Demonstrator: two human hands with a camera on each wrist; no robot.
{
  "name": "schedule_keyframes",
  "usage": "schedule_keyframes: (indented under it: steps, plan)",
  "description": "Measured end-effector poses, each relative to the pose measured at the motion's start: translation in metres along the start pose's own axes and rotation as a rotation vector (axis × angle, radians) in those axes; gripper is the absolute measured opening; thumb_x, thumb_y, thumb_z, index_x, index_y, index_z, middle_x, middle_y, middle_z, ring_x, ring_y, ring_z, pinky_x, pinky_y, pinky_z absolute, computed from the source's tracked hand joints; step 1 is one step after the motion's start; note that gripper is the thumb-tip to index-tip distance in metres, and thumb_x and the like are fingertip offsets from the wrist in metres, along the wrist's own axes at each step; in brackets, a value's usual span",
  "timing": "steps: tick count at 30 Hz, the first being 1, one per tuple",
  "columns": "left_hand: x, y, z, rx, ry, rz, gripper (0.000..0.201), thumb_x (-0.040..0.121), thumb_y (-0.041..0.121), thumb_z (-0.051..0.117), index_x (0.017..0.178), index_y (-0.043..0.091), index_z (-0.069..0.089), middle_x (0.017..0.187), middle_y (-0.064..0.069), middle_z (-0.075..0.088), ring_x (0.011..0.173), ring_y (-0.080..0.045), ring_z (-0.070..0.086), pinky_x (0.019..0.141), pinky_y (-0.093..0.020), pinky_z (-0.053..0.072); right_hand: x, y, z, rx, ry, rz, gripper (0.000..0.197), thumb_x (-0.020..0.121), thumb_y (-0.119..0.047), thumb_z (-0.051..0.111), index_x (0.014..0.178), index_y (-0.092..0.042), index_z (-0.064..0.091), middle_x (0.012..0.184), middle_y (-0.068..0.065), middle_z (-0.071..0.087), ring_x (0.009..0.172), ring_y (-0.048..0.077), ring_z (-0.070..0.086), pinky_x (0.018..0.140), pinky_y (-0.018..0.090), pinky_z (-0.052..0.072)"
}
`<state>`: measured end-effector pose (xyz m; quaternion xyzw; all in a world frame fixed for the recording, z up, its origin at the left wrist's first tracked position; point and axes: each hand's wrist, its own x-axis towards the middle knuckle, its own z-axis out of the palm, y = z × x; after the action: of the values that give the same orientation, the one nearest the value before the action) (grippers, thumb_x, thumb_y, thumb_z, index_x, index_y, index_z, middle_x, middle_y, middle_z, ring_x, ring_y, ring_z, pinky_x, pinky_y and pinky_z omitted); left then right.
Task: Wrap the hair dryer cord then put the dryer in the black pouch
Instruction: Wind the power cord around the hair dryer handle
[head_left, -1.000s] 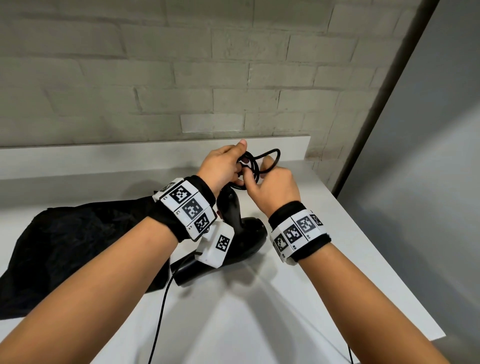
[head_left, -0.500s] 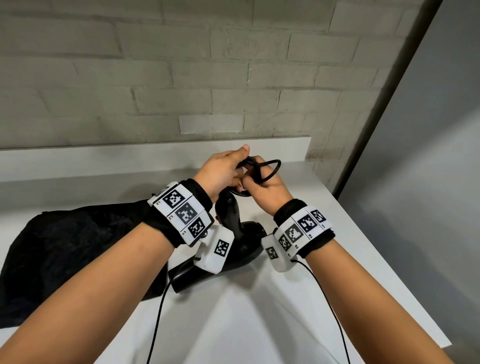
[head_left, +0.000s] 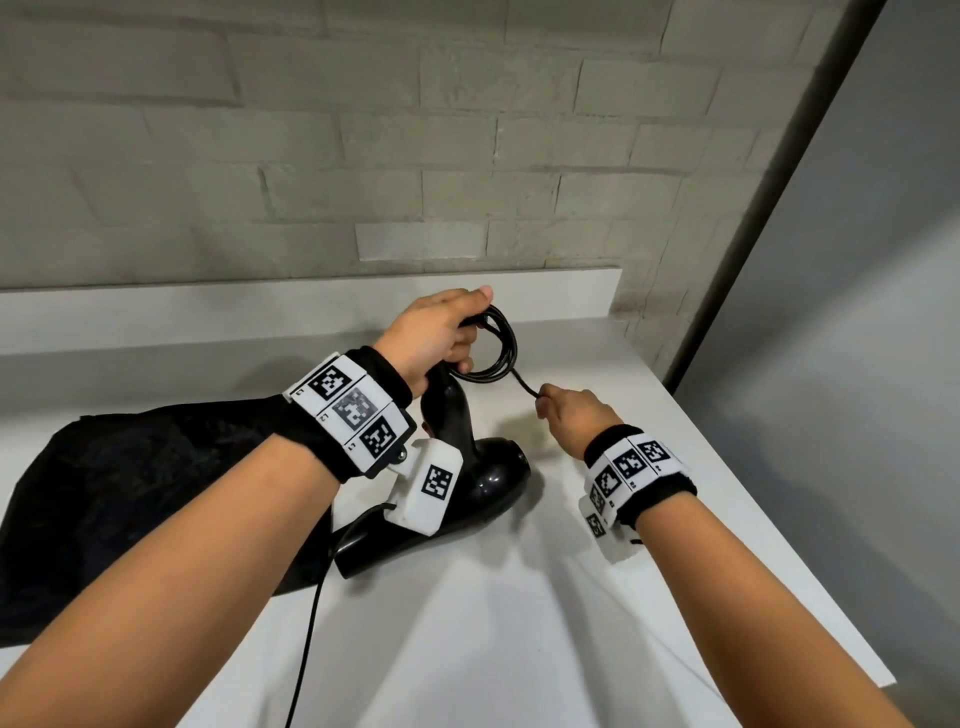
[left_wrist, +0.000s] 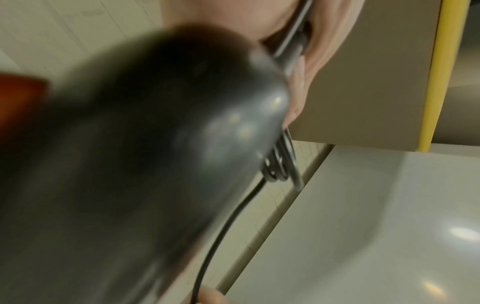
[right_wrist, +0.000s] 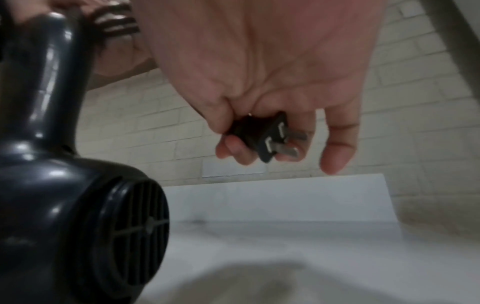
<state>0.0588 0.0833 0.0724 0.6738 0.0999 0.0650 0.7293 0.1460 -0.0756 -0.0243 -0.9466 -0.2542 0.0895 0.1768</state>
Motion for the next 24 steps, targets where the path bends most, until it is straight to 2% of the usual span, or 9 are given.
schedule_keyframes:
  steps: [4,8,10,13,16,18,20,22,24]
  plan:
    - [-0.002,0.0,0.002,0.041,-0.032,-0.01,0.034,0.092,0.016,0.052,0.061,0.018,0.039,0.036,0.012,0.026,0.028,-0.004,0.019,0.036,-0.014,0.025,0.004,-0.004,-0.002,-0.109,-0.087,0.065,0.028,0.094,-0.025,0.026,0.105,-0.019,0.051,0.11,0.013,0.062,0.105,0.033,0.05,0.09,0.042,0.036]
    - [-0.003,0.001,0.001,0.02,-0.028,0.016,0.033,0.089,0.006,0.052,0.06,0.016,0.041,0.036,0.012,0.027,0.029,-0.005,0.019,0.036,-0.014,0.023,0.007,-0.019,-0.006,-0.119,-0.088,-0.009,0.026,0.093,-0.026,0.037,0.112,-0.022,0.055,0.12,0.007,0.057,0.113,0.03,0.048,0.096,0.042,0.037]
    - [-0.003,0.001,0.0,0.008,-0.012,0.023,0.033,0.088,0.003,0.053,0.06,0.016,0.041,0.036,0.011,0.028,0.029,-0.005,0.02,0.035,-0.014,0.022,0.005,-0.028,-0.009,0.124,-0.076,-0.095,0.021,0.089,-0.017,0.045,0.105,-0.017,0.06,0.114,0.007,0.06,0.102,0.025,0.054,0.092,0.036,0.041]
    - [-0.003,0.001,0.001,0.002,-0.004,0.039,0.033,0.086,-0.001,0.054,0.061,0.015,0.041,0.036,0.01,0.029,0.027,-0.004,0.02,0.035,-0.013,0.022,-0.006,-0.043,-0.018,0.597,-0.208,-0.201,0.025,0.088,0.003,0.042,0.109,0.001,0.056,0.101,0.009,0.06,0.092,0.017,0.051,0.086,0.027,0.042]
    - [-0.004,0.0,0.0,-0.004,-0.004,0.044,0.032,0.087,-0.001,0.053,0.061,0.014,0.041,0.035,0.01,0.029,0.027,-0.004,0.02,0.035,-0.014,0.022,-0.011,-0.049,-0.026,0.694,-0.278,-0.301,0.025,0.089,0.008,0.039,0.106,-0.001,0.054,0.086,-0.005,0.06,0.085,0.006,0.054,0.082,0.017,0.041]
    - [-0.005,0.001,0.001,-0.015,0.002,0.042,0.03,0.088,0.004,0.053,0.061,0.014,0.042,0.035,0.01,0.028,0.027,-0.005,0.02,0.035,-0.013,0.022,-0.011,-0.051,-0.028,0.756,-0.276,-0.322,0.023,0.092,0.004,0.036,0.09,-0.01,0.054,0.068,-0.011,0.062,0.068,-0.001,0.058,0.077,0.017,0.042]
    - [-0.006,0.003,0.004,-0.008,0.029,0.029,0.029,0.089,0.013,0.052,0.062,0.014,0.043,0.033,0.01,0.026,0.027,-0.006,0.019,0.036,-0.013,0.021,-0.009,-0.051,-0.028,0.873,-0.214,-0.279,0.031,0.095,0.0,0.029,0.076,-0.014,0.05,0.048,-0.011,0.055,0.046,-0.002,0.053,0.064,0.02,0.045]
    - [-0.007,0.005,0.007,0.004,0.066,0.007,0.03,0.089,0.019,0.05,0.061,0.014,0.041,0.031,0.009,0.025,0.027,-0.007,0.019,0.037,-0.014,0.021,-0.007,-0.051,-0.031,0.881,-0.093,-0.235,0.035,0.097,-0.004,0.029,0.068,-0.014,0.045,0.049,-0.001,0.04,0.034,-0.001,0.039,0.046,0.015,0.038]
    - [-0.007,0.006,0.007,-0.004,0.079,-0.011,0.03,0.089,0.02,0.048,0.061,0.014,0.038,0.031,0.008,0.024,0.026,-0.008,0.019,0.037,-0.015,0.02,-0.006,-0.053,-0.037,0.819,-0.017,-0.227,0.038,0.097,-0.008,0.031,0.062,-0.015,0.042,0.054,0.0,0.029,0.032,-0.001,0.029,0.038,0.011,0.026]
